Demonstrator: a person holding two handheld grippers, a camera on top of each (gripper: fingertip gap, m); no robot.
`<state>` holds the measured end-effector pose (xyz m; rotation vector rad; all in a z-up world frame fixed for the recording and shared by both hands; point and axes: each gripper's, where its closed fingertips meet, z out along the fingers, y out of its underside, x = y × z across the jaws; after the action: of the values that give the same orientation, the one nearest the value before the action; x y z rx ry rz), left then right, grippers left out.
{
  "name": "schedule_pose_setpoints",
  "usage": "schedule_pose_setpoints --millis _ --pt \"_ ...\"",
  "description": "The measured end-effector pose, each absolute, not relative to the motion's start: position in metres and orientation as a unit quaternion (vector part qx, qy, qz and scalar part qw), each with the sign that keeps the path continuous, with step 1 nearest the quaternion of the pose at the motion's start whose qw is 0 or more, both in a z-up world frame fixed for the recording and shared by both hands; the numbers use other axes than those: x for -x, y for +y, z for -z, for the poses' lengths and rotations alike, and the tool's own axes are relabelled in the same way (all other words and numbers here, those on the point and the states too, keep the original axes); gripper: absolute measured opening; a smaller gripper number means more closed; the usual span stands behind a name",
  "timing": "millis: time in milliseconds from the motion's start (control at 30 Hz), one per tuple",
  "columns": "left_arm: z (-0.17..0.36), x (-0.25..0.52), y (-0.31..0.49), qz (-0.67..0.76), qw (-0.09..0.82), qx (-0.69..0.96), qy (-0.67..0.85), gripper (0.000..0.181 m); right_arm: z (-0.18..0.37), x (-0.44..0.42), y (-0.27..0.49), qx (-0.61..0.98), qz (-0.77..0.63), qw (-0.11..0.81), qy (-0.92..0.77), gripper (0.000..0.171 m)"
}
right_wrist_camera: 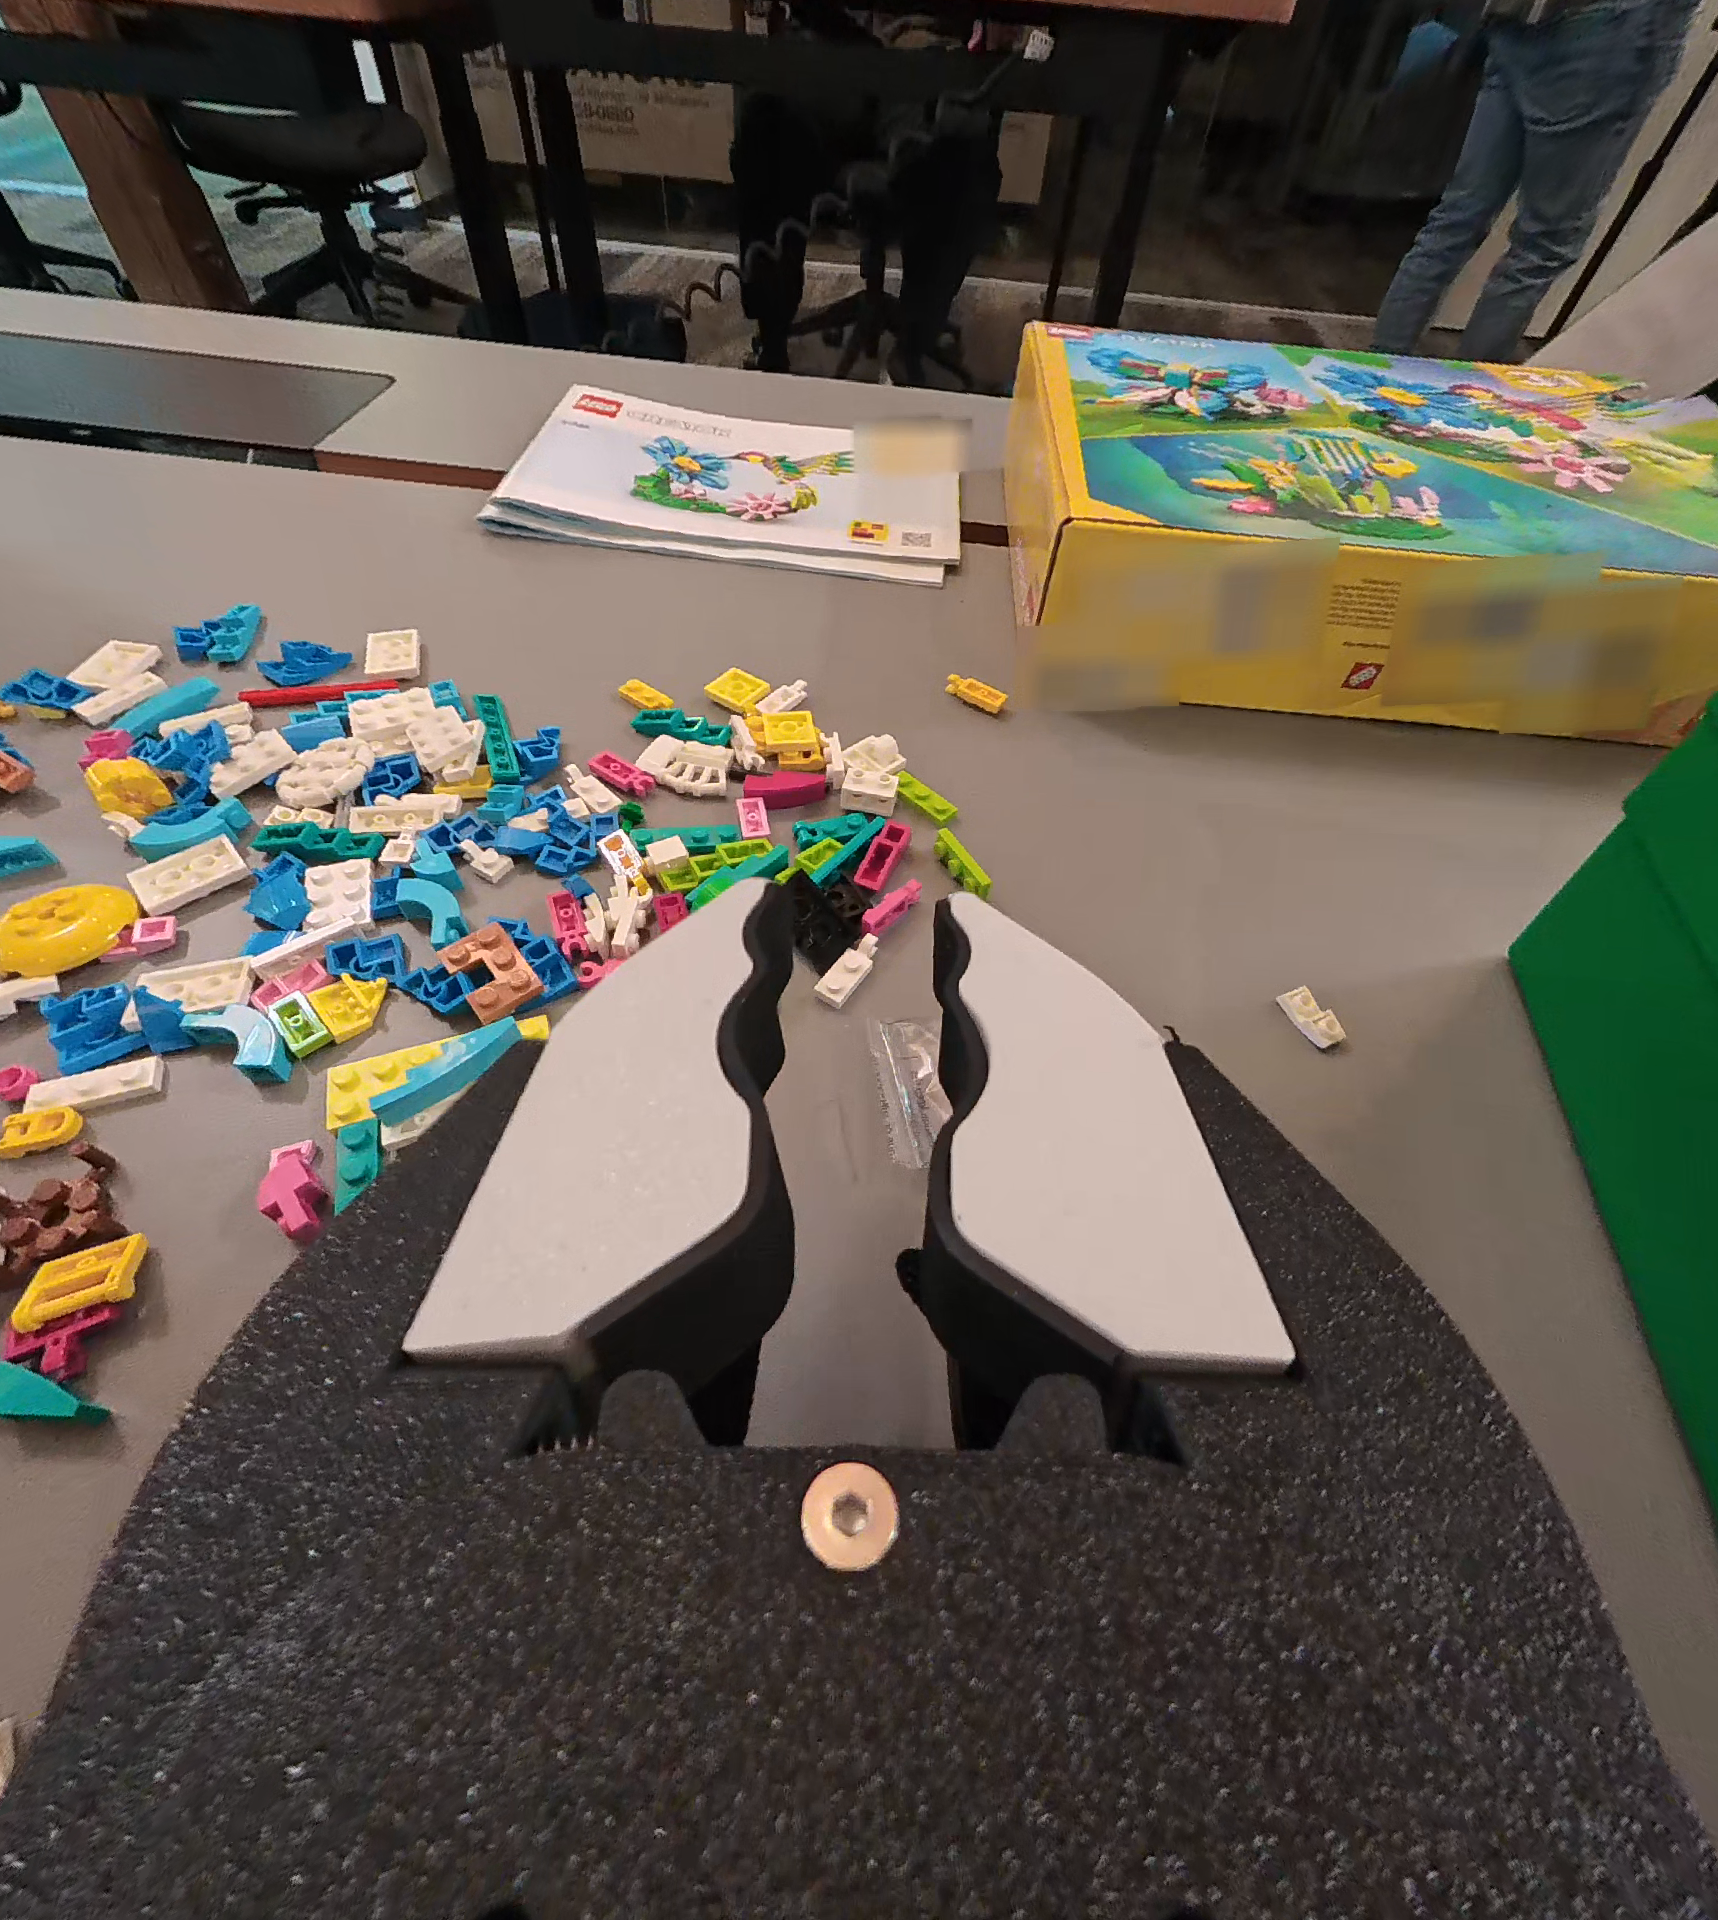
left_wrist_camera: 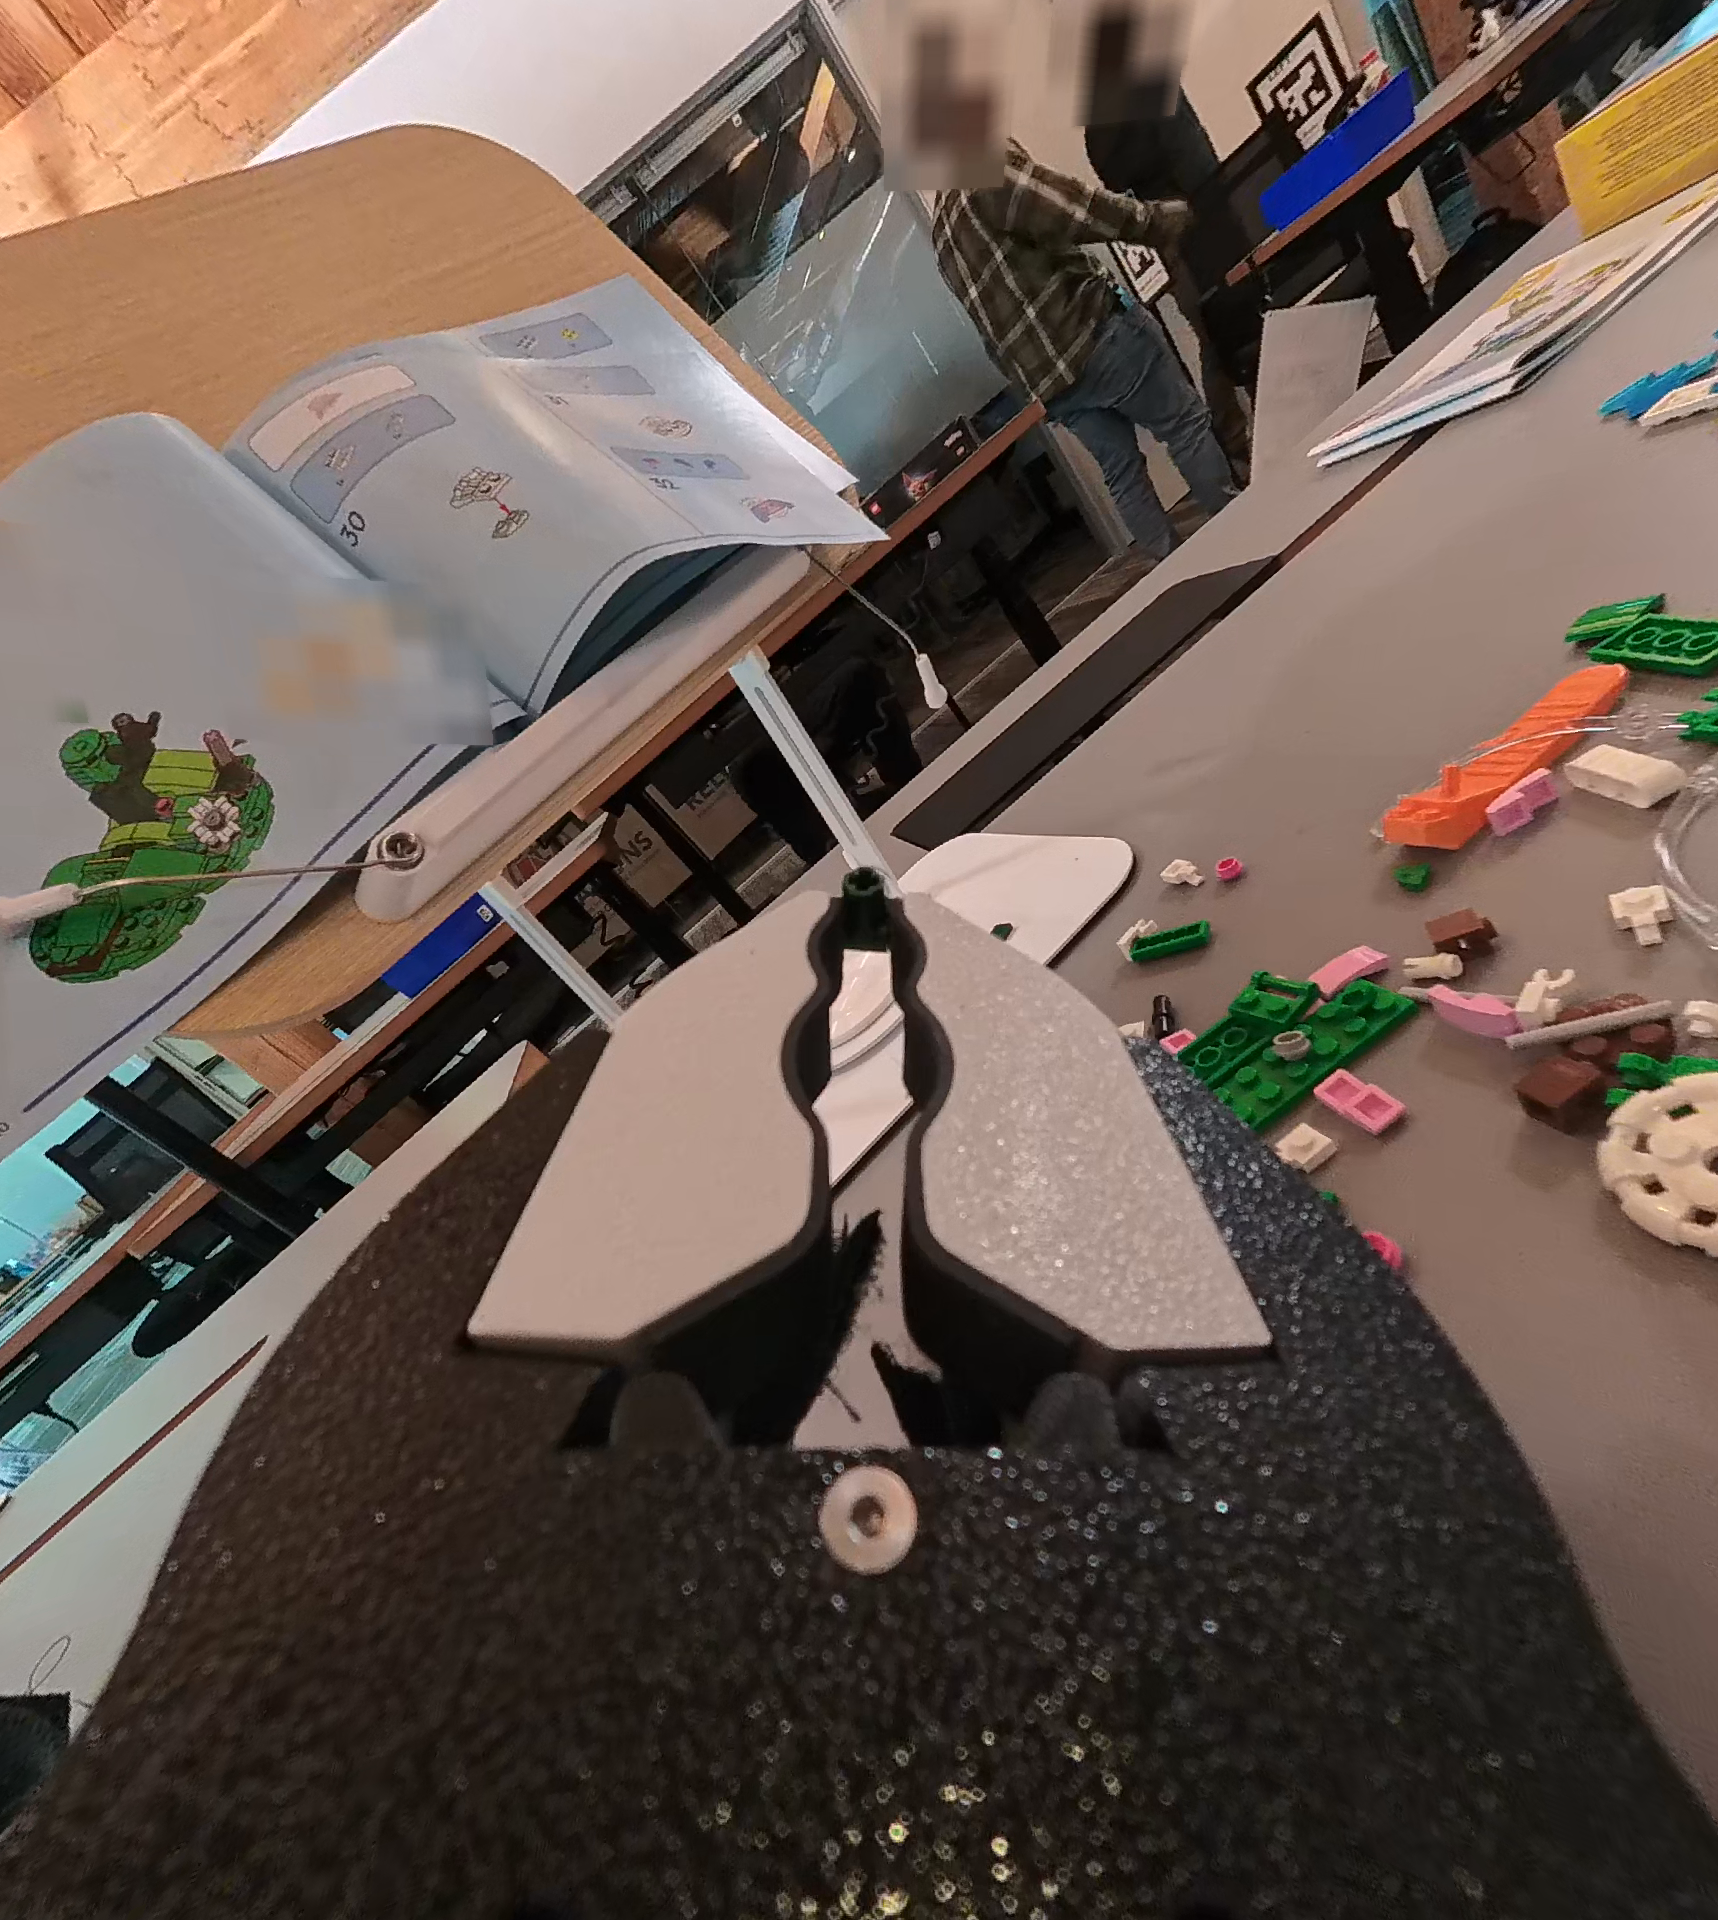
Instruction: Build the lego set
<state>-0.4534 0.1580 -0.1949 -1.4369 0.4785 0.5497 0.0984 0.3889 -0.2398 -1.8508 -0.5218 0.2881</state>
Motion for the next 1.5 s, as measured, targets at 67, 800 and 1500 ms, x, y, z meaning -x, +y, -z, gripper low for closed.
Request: schedule_pose_setpoints --millis 67,800,1500 --pt "0.195 0.453 0.158 -0.246 0.693 0.643 0.214 0.008 0.241 -0.098 0.389 0.787 -0.120 0.563 -0.224 0.025" --pt "0.226 0.450 0.158 -0.121 0.555 0.795 0.214 0.007 0.239 -0.092 0.387 0.781 -0.100 0.563 -0.252 0.025" --pt "0.293 0.428 0.148 0.142 0.400 0.900 0.101 0.008 0.238 -0.067 0.378 0.767 -0.089 0.556 -0.308 0.022"
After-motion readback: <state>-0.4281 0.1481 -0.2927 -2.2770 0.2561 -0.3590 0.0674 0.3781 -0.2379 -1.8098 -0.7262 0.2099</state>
